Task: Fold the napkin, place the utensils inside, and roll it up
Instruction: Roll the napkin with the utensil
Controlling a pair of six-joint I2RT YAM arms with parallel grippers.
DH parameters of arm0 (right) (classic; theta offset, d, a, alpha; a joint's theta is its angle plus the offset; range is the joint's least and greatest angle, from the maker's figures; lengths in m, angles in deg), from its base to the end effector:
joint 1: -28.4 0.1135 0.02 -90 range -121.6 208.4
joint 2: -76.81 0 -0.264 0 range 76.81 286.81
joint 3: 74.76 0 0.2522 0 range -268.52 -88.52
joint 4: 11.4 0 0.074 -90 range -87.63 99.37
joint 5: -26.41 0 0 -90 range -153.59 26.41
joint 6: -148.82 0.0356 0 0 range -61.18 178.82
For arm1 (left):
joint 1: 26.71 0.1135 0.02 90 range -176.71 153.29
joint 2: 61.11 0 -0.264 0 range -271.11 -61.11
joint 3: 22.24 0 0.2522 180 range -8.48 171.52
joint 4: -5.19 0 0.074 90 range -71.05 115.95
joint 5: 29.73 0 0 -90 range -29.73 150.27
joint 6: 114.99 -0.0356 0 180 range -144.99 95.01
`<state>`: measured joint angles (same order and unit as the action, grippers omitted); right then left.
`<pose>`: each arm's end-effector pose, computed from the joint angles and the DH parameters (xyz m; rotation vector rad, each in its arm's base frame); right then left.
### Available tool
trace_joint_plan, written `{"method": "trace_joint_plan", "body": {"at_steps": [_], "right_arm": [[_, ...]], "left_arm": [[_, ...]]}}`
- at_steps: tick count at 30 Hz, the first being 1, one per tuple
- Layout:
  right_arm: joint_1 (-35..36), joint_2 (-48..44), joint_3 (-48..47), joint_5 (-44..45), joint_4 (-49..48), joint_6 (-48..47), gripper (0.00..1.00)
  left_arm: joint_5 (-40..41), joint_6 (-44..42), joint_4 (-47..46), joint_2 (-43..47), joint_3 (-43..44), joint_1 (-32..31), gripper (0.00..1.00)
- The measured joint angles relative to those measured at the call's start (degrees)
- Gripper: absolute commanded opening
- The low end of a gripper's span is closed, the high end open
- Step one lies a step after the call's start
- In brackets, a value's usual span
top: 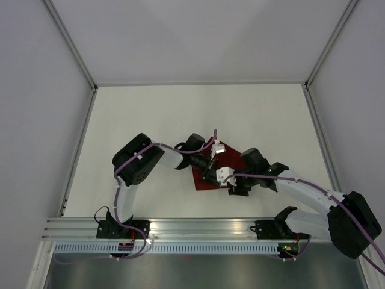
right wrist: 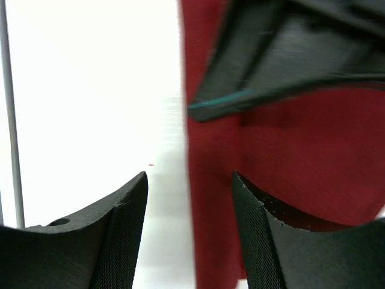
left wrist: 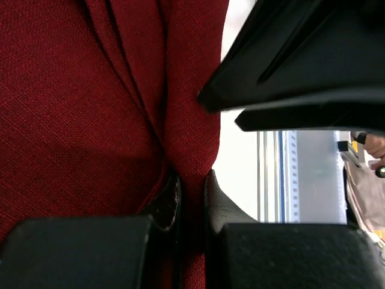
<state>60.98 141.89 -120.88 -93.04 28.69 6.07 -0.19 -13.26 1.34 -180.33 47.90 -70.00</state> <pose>0.1602 0.1231 0.1809 -1.8119 1.6999 0.5210 0.2543 -0.2821 0.0883 1.2040 2.1476 -1.6928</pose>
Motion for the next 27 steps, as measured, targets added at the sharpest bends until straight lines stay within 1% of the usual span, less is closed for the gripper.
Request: {"method": "trace_joint_plan", "body": {"at_steps": [2, 5, 9, 10, 11, 13, 14, 16, 17, 20, 23, 27], "right_arm": [[3.3, 0.0, 2.21, 1.73, -1.2, 0.02, 0.64], [6.47, -0.02, 4.17, 4.68, -4.09, 0.31, 0.62], [9.44, 0.55, 4.9, 7.98, -7.8, 1.11, 0.53], [9.81, 0.79, 4.92, 8.57, -8.39, 1.4, 0.5], [10.08, 1.03, 4.92, 8.9, -9.03, 1.66, 0.45], [10.23, 1.53, 4.92, 9.27, -9.88, 2.23, 0.4], [10.27, 1.88, 4.9, 9.42, -10.25, 2.32, 0.33], [10.34, 2.86, 4.72, 9.4, -10.86, 2.51, 0.29], [10.36, 3.39, 4.42, 9.29, -10.91, 2.64, 0.27], [10.45, 5.27, 3.08, 8.46, -10.51, 2.69, 0.24], [10.45, 8.24, 0.57, 7.41, -9.09, 2.8, 0.22], [9.99, 12.68, -3.45, 5.99, -6.08, 2.82, 0.22]], "left_arm": [[-0.74, 0.02, 0.61, -0.35, 0.42, 0.15, 0.02], [-1.97, 0.02, 1.7, -0.81, 1.01, 0.33, 0.02], [-3.19, 0.02, 3.26, -1.29, 1.66, 0.52, 0.03], [-3.26, 0.02, 3.63, -1.29, 1.7, 0.55, 0.09], [-3.34, 0.02, 3.91, -1.29, 1.75, 0.57, 0.11], [-3.61, 0.0, 4.33, -1.27, 1.73, 0.59, 0.2], [-3.52, 0.0, 4.63, -1.22, 1.7, 0.57, 0.23], [-3.3, 0.0, 5.35, -0.83, 1.38, 0.59, 0.3], [-2.86, -0.02, 5.64, -0.42, 1.14, 0.61, 0.32], [-1.03, -0.07, 7.37, 1.36, 0.2, 0.92, 0.34], [1.46, -0.33, 10.01, 3.58, -0.57, 1.46, 0.38], [4.92, -0.87, 13.35, 7.13, -1.11, 3.72, 0.39]]}}
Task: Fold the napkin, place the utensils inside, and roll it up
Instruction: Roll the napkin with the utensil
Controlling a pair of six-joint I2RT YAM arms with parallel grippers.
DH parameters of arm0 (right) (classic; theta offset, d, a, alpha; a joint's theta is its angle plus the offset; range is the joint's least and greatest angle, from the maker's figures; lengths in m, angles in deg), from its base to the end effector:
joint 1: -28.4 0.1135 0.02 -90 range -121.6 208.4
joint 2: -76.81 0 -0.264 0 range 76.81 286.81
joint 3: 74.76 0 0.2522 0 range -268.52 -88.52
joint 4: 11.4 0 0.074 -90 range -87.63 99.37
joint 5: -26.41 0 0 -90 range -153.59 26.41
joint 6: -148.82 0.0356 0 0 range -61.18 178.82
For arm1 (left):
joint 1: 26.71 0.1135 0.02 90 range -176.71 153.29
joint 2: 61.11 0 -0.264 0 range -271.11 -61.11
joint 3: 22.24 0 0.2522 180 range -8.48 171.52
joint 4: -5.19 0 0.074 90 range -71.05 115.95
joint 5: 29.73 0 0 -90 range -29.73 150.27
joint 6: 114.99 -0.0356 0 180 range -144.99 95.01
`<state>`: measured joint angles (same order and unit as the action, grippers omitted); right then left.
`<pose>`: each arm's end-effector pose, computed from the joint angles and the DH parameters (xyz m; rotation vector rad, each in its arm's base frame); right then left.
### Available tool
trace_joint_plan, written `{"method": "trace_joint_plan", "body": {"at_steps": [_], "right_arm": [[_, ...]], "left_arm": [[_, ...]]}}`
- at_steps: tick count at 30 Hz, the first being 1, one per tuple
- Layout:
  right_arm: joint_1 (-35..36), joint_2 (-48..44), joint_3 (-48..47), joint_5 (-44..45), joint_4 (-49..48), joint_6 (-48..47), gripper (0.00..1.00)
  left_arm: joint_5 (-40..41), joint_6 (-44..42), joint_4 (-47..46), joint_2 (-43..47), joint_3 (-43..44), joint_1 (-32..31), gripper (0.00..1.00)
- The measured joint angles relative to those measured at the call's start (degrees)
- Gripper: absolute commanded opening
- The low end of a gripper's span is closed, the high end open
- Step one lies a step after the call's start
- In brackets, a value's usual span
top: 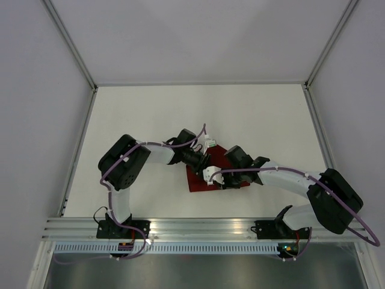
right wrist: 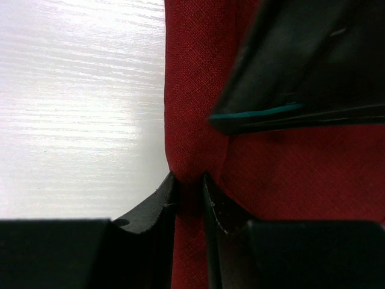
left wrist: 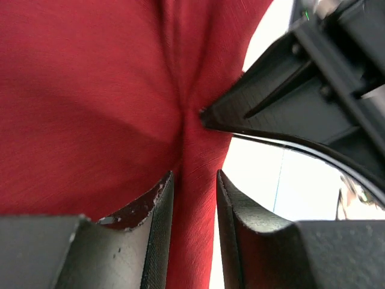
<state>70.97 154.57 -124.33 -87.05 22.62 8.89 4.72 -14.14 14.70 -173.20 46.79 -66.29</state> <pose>0.1642 0.1701 0.1580 -1.9640 1.6959 0.4958 0.2593 -0.2525 0.1112 1.0621 2.3326 -1.5665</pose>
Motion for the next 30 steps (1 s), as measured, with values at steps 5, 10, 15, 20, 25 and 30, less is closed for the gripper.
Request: {"method": "trace_joint_plan", "body": {"at_steps": [5, 10, 15, 20, 25, 30], "right_arm": [[-2.1, 5.92, -6.14, -3.63, 5.86, -0.26, 0.21], [-7.13, 14.01, -13.9, -10.69, 14.21, -1.86, 0.21], [-11.74, 25.44, -24.15, -17.94, 25.42, -4.2, 0.21], [-14.29, 35.6, -33.64, -22.53, 36.68, -6.56, 0.21], [-14.82, 41.18, -38.1, -25.11, 43.04, -6.99, 0.21], [-14.95, 44.11, -39.12, -26.97, 46.99, -6.88, 0.22]], "left_arm": [[4.87, -0.2, 1.62, 6.08, 0.0, 4.42, 0.38], [13.51, 0.04, 0.79, 16.22, -0.76, 8.2, 0.31], [23.15, 0.39, -2.43, 29.18, -6.4, 9.14, 0.31], [33.33, -0.46, -7.87, 40.7, -14.27, 5.88, 0.33], [45.13, -4.2, -12.79, 49.16, -23.85, -3.65, 0.38], [55.3, -10.99, -13.92, 49.83, -25.7, -13.49, 0.4]]}}
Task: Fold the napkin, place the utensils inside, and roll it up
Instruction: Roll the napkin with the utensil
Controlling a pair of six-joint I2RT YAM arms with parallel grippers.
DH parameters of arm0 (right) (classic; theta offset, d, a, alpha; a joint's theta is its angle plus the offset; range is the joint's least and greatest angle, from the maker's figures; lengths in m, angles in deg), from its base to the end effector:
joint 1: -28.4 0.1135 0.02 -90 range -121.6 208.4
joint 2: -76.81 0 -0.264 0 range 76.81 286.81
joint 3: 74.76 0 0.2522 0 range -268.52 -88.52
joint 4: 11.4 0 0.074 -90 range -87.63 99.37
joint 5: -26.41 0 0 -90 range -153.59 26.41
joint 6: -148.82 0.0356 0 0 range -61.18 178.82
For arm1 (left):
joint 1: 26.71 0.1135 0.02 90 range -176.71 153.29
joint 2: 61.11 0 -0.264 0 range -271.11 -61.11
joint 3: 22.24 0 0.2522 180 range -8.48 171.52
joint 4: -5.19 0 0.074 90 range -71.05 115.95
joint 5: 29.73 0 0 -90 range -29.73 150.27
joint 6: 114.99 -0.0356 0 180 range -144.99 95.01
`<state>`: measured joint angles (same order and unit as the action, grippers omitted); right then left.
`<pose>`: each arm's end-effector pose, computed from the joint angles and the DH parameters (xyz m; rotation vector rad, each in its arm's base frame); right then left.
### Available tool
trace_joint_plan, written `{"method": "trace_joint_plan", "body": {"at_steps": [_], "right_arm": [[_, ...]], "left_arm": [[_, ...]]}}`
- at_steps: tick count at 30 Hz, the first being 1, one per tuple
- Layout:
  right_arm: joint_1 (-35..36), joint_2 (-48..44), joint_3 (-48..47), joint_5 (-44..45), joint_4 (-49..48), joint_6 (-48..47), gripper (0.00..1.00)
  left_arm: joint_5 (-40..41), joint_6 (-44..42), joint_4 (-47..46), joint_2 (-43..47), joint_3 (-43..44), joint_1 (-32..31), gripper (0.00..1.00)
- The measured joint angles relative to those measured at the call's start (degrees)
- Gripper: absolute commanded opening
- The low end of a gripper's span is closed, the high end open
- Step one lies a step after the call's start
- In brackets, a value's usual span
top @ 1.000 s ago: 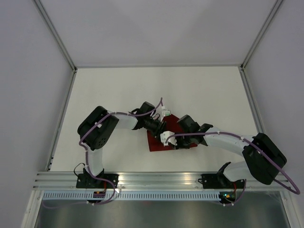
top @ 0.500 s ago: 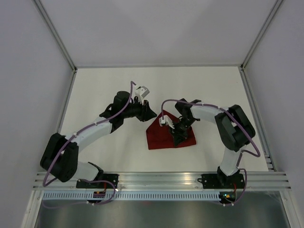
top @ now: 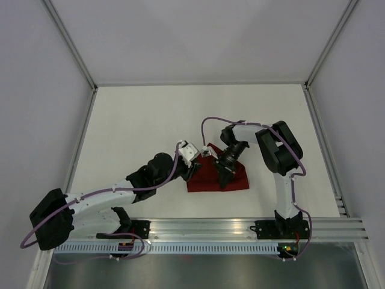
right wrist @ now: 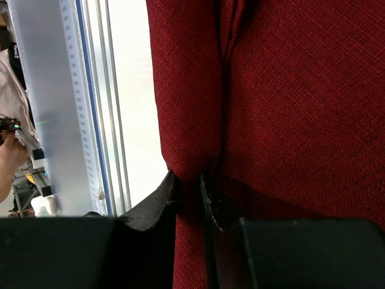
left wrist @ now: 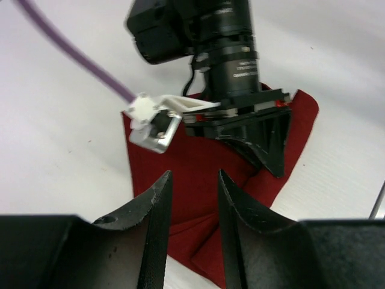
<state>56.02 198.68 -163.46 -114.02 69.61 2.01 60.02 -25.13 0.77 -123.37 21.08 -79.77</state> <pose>0.2805 0.1777 0.1115 1.5817 -2.1410 -1.3498 0.1452 -0.1933 0.2378 0.8420 1.6743 -0.6500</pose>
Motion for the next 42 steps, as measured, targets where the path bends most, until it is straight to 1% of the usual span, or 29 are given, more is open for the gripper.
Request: {"method": "trace_joint_plan", "body": {"at_steps": [3, 7, 12, 15, 26, 31, 42], "right_arm": [[-0.17, 0.42, 0.0, -0.2, 0.63, 0.02, 0.21], [-0.52, 0.92, -0.07, -0.59, 1.18, 0.09, 0.22], [-0.72, 1.01, -0.11, -0.66, 1.27, 0.17, 0.22], [-0.79, 1.01, -0.11, -0.5, 1.14, 0.17, 0.21], [-2.05, 1.31, -0.11, 0.94, 2.03, 0.46, 0.21], [-2.14, 1.6, -0.28, 0.83, 2.29, 0.46, 0.21], [-2.14, 1.97, -0.66, 0.85, 2.71, 0.46, 0.21]], "left_arm": [[3.67, -3.43, -0.83, -4.0, 0.63, -5.81, 0.41], [4.94, -7.37, 1.31, -14.64, 3.19, -13.2, 0.39], [6.51, -10.36, 3.48, -25.09, 7.15, -17.73, 0.39], [7.43, -11.5, 2.91, -28.09, 8.35, -18.34, 0.4], [9.68, -12.94, -0.31, -32.52, 10.97, -18.86, 0.39], [11.89, -14.43, -0.66, -32.85, 10.99, -20.17, 0.44], [14.03, -17.35, -1.29, -33.77, 11.17, -21.29, 0.49]]}}
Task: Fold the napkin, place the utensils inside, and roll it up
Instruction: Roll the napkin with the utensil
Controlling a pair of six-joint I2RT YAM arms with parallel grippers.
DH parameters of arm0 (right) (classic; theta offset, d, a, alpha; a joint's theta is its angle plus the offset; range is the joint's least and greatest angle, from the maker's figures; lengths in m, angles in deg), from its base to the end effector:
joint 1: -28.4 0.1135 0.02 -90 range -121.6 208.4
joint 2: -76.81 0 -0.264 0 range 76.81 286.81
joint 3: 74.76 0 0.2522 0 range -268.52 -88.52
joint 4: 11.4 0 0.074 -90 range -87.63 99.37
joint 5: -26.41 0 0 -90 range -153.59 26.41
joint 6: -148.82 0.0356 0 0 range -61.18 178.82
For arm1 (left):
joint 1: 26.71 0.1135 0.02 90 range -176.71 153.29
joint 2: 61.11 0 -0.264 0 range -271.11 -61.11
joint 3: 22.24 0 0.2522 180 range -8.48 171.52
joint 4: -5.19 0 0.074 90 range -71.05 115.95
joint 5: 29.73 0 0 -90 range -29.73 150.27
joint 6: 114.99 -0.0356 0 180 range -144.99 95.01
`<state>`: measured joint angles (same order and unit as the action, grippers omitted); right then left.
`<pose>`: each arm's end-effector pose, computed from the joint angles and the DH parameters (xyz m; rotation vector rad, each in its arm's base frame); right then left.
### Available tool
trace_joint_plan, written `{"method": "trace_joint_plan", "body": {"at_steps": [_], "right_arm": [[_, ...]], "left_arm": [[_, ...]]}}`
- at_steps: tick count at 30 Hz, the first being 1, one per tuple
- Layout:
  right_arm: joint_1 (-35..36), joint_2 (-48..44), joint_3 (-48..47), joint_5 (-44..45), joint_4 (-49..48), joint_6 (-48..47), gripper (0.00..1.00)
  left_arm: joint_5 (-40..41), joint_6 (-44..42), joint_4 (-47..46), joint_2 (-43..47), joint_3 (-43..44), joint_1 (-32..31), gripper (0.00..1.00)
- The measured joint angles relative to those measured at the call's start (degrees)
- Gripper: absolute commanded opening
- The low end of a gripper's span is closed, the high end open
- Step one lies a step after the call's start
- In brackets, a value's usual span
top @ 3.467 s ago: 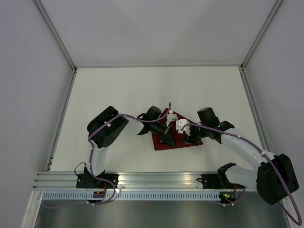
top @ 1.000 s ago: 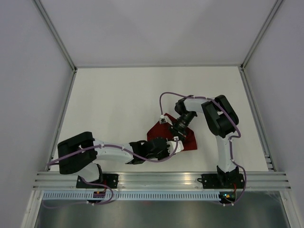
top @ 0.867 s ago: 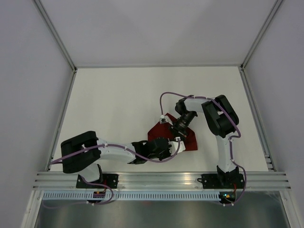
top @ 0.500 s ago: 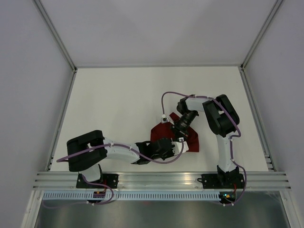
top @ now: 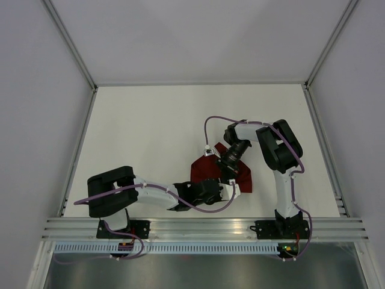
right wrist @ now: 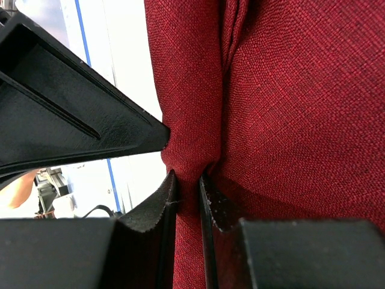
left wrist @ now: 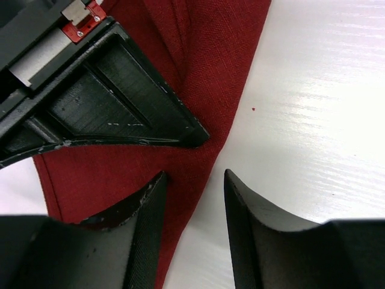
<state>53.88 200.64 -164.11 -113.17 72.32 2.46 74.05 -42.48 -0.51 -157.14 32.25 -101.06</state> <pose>0.2853 0.1660 0.1045 1.4725 -2.1584 -1.3290 0.0957 -0.3102 0.1452 1.4773 1.6187 -0.3000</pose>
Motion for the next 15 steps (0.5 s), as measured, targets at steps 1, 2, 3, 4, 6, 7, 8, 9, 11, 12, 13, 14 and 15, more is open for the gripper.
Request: {"method": "trace_joint_plan", "body": {"at_steps": [1, 2, 3, 4, 6, 7, 8, 9, 11, 12, 13, 14, 15], "right_arm": [[0.0, 0.0, 0.0, 0.0, 0.04, 0.0, 0.21], [0.0, 0.0, 0.0, 0.0, 0.04, 0.0, 0.2], [0.0, 0.02, 0.0, 0.0, 0.11, -0.02, 0.2], [0.04, 0.13, 0.0, 0.0, 0.31, 0.0, 0.2], [0.17, 0.44, 0.0, -0.02, 0.7, 0.0, 0.21], [0.2, 0.55, 0.0, -0.07, 0.9, 0.0, 0.2], [0.22, 0.66, 0.02, -0.11, 1.03, 0.0, 0.2], [0.22, 0.68, 0.02, -0.13, 1.05, 0.0, 0.2], [0.22, 0.7, 0.02, -0.13, 1.07, 0.0, 0.2], [0.22, 0.74, 0.02, -0.13, 1.16, 0.0, 0.2], [0.22, 0.79, 0.02, -0.15, 1.22, 0.0, 0.2], [0.22, 0.79, 0.02, -0.15, 1.22, 0.0, 0.2], [0.22, 0.79, 0.02, -0.13, 1.22, -0.02, 0.2]], "left_arm": [[0.24, -0.28, -0.11, 0.0, 0.0, 0.0, 0.55], [0.55, -0.7, -0.31, 0.0, 0.0, 0.02, 0.57], [1.03, -1.05, -0.5, 0.0, 0.0, 0.04, 0.64], [1.31, -1.49, -0.59, 0.0, 0.0, 0.17, 0.64], [2.03, -1.95, -0.44, -0.07, 0.0, 0.44, 0.62], [2.36, -2.12, -0.42, -0.22, 0.0, 0.59, 0.61], [2.45, -2.25, -0.46, -0.57, 0.0, 0.68, 0.61], [2.47, -2.32, -0.46, -0.92, 0.0, 0.68, 0.61], [2.47, -2.36, -0.55, -1.57, 0.07, 0.68, 0.6], [2.36, -2.36, -0.61, -1.68, 0.15, 0.74, 0.59], [2.16, -2.36, -0.68, -1.73, 0.15, 0.81, 0.59], [1.95, -2.36, -0.74, -1.79, 0.15, 0.9, 0.57], [1.49, -2.36, -0.81, -1.86, 0.17, 1.03, 0.53]]}}
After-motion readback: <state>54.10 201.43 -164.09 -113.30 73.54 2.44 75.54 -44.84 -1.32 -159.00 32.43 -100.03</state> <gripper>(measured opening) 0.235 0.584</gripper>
